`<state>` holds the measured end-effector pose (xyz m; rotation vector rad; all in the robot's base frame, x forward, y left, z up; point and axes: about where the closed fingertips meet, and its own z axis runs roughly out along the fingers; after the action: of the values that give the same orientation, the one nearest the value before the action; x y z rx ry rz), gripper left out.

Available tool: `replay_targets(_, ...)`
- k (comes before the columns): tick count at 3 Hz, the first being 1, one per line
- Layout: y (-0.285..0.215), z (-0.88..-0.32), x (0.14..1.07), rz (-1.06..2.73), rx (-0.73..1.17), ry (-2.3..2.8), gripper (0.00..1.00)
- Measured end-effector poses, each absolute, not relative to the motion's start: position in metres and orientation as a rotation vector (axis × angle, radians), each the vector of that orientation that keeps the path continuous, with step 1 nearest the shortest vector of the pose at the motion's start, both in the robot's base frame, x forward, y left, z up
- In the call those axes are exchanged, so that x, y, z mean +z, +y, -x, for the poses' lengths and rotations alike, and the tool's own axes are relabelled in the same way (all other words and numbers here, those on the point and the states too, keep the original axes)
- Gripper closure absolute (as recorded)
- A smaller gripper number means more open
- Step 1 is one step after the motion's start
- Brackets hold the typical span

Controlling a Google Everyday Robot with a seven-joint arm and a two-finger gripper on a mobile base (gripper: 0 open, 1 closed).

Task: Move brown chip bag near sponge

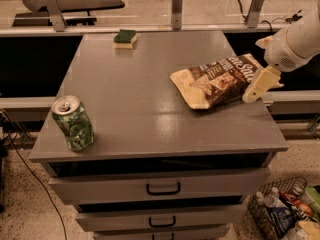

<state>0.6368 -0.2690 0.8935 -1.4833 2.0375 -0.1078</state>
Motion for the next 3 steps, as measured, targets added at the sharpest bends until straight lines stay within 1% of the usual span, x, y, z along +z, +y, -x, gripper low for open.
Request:
replay_targets(1,-0.275,-0.662,0.872,1.457,-0.071,2.04,0.19)
replay_targets(2,-0.278,-0.672,0.866,1.434,-0.044,2.036,0.41)
replay_targets(3,-0.271,-0.669,0.889,1.421,-0.045,1.978,0.72)
